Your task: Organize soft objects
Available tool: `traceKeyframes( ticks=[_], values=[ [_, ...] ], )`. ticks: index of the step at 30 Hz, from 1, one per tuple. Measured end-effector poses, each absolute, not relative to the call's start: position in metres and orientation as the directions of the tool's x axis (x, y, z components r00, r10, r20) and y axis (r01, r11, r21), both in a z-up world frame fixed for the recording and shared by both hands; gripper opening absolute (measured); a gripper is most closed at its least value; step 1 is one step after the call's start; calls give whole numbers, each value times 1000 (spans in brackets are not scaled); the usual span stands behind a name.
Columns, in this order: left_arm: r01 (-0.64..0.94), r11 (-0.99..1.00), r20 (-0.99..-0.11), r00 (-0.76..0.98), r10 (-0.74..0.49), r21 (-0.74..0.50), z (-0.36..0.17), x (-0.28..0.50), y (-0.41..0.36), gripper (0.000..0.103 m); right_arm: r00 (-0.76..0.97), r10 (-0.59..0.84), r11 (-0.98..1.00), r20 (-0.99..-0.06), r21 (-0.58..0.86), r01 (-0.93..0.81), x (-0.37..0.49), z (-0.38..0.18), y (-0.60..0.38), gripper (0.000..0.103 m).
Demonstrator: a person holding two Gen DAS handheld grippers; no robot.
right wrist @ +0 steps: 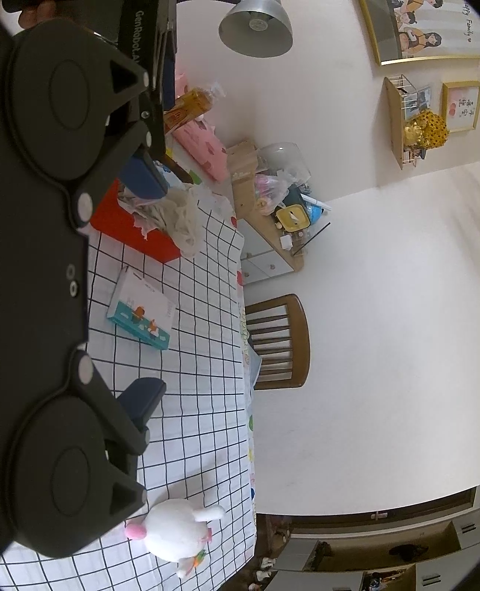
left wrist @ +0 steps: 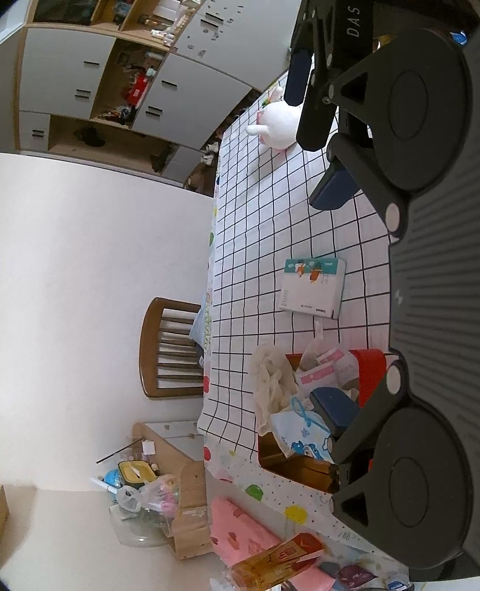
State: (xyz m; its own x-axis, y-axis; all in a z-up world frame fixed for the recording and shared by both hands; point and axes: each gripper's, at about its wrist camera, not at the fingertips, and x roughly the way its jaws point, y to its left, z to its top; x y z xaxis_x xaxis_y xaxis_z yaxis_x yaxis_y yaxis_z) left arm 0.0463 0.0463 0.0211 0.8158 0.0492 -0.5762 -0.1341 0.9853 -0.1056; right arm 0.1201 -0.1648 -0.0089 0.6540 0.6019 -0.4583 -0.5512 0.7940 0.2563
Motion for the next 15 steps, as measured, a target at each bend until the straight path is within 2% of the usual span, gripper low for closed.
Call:
traceKeyframes(
  ticks=[15],
  values=[
    [-136, 987, -572, 818, 64, -84, 22, 46, 36, 103, 655, 602, 794, -457, 251, -554, 118, -9, -169, 103]
  ],
)
